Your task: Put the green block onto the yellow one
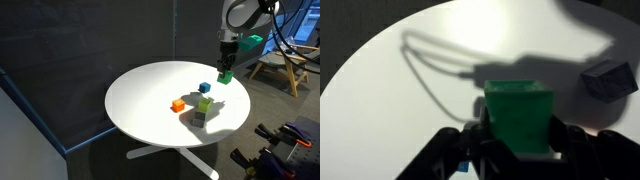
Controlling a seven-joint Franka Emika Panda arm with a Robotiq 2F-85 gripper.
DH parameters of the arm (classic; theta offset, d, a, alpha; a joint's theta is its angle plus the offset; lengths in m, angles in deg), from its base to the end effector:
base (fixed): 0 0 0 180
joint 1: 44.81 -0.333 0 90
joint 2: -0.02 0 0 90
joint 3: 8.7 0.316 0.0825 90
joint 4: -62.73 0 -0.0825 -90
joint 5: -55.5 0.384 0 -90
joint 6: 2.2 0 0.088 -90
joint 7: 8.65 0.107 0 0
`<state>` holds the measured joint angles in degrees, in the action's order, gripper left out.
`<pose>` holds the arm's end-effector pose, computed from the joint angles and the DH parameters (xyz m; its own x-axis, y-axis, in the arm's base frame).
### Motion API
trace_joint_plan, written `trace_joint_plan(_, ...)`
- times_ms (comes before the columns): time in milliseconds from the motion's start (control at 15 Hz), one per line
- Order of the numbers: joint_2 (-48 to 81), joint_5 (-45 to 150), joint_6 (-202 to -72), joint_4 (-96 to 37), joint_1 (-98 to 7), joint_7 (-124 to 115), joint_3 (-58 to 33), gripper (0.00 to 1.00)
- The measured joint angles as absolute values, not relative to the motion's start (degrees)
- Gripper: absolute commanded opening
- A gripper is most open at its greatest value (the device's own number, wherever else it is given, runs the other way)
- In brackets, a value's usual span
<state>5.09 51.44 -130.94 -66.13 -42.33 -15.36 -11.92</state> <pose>0.5191 -0.0538 0.3191 0.9933 0.0619 -0.0976 0.0666 -0.9968 0.0449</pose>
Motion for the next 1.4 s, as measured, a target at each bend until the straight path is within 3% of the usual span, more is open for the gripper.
trace_joint_plan(1400,8.90,49.13,-128.23,-64.13,-44.85,-14.76,-9.45,0.28)
